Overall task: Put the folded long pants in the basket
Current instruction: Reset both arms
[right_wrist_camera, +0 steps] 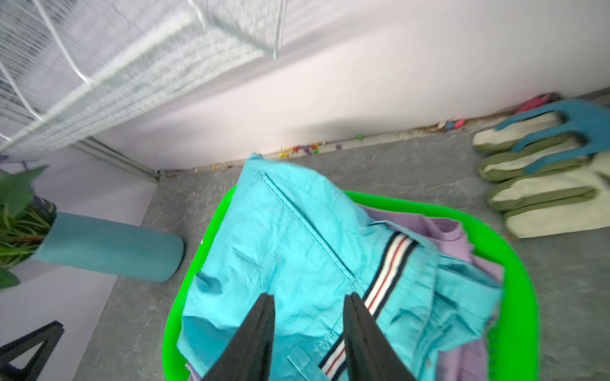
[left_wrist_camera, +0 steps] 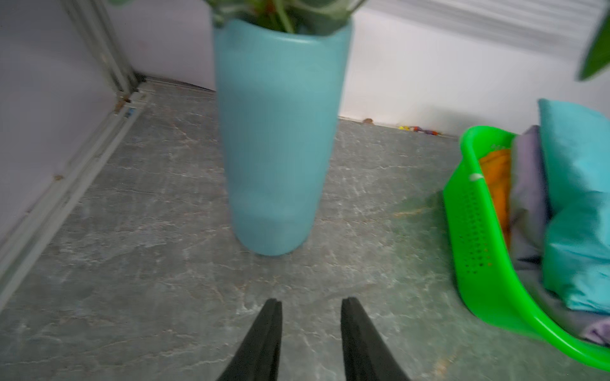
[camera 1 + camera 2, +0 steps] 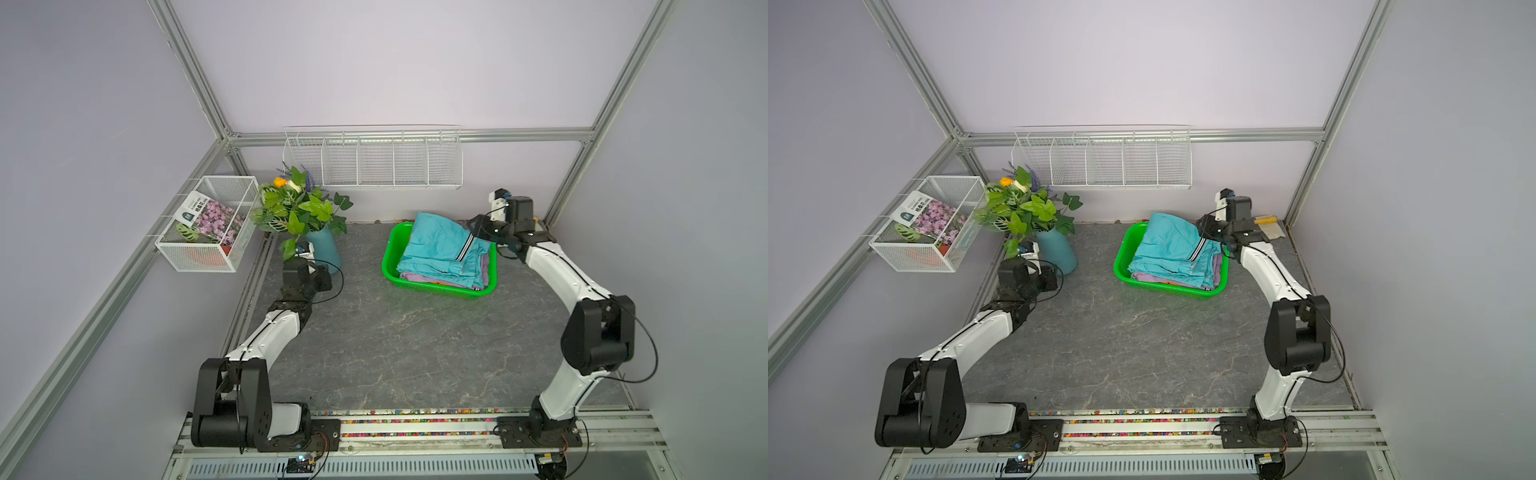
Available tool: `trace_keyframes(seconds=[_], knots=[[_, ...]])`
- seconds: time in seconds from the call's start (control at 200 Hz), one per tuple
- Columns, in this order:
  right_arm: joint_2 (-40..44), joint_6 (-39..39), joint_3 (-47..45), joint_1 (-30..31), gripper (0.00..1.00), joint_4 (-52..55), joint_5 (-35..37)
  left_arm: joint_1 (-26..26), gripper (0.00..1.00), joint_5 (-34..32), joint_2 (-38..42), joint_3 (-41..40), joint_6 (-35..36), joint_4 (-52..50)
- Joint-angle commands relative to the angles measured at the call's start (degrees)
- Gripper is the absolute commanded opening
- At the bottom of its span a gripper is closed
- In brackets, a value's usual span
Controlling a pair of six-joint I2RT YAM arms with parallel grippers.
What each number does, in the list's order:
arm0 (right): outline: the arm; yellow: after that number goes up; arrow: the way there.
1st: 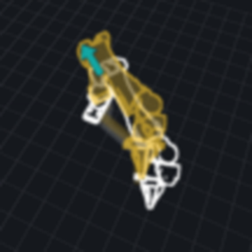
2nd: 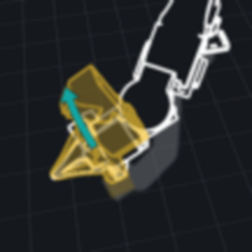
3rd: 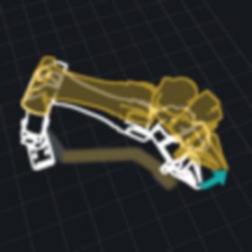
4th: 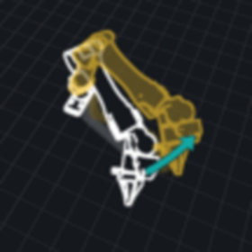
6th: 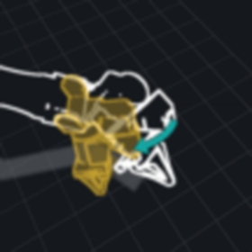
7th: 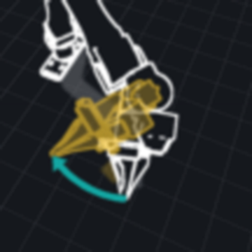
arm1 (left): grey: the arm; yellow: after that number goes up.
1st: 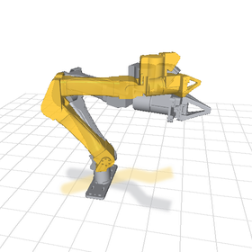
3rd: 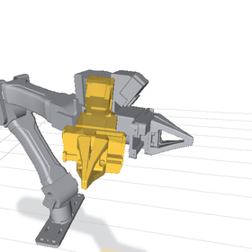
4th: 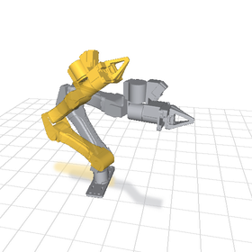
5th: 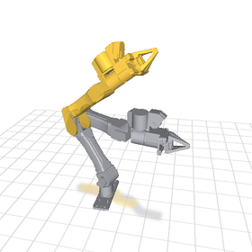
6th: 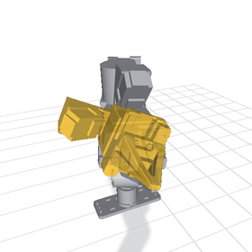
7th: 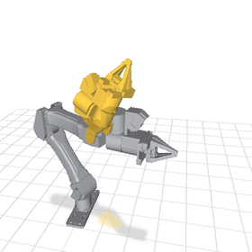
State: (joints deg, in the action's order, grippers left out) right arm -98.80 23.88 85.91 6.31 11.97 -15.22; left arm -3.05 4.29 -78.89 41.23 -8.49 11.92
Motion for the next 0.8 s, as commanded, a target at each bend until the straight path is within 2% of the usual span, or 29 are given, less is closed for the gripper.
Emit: trace_keyframes(seconds=[0.0, 0.045, 0.15, 0.27, 0.33, 0.415, 0.485, 0.595, 0.665, 0.715, 0.795], knots=[[3.2, -1.9, -5.6, -3.4, 0.48, 0.7, 6.6, 4.0, 0.35, 2.1, -2.0, -2.9, -1.0, 7.3], [4.6, -2.7, -8.2, -4.4, 0.52, 0.7, 12.1, 4.6, 0.36, 0.5, -2.2, -3.9, -1.7, 10.0], [8.8, -9.6, -18.5, -5.4, 0.52, -7.1, 22.1, 5.7, 0.37, 4.7, -2.5, -3.9, -1.8, 11.4], [12.9, -15.2, -30.6, -6.0, 0.54, -17.0, 27.4, 5.7, 0.36, 8.6, -0.5, -5.2, 2.0, 10.6], [13.8, -15.2, -34.1, -6.4, 0.54, -18.2, 27.0, 5.7, 0.36, 9.1, 1.5, -6.1, 4.7, 8.3], [14.0, -14.4, -38.9, -7.0, 0.55, -21.2, 26.7, 5.7, 0.36, 6.1, 4.1, -9.2, 9.0, 8.3], [13.0, -14.3, -42.1, -7.1, 0.55, -26.2, 26.6, 5.7, 0.36, 2.1, 5.3, -12.4, 11.3, 11.8], [12.6, -15.8, -40.0, -7.3, 0.54, -23.2, 23.8, 5.8, 0.36, 0.4, 3.1, -15.4, 13.4, 19.3], [13.7, -16.2, -43.6, -7.2, 0.54, -31.8, 21.2, 5.8, 0.35, 1.2, 0.3, -15.8, 13.9, 22.2], [14.8, -16.4, -47.1, -7.2, 0.54, -39.1, 19.7, 5.8, 0.35, 2.3, 0.1, -14.4, 13.9, 19.0], [15.0, -17.7, -51.8, -7.1, 0.54, -50.1, 18.7, 5.8, 0.35, 4.5, 0.1, -14.7, 14.8, 19.4]])
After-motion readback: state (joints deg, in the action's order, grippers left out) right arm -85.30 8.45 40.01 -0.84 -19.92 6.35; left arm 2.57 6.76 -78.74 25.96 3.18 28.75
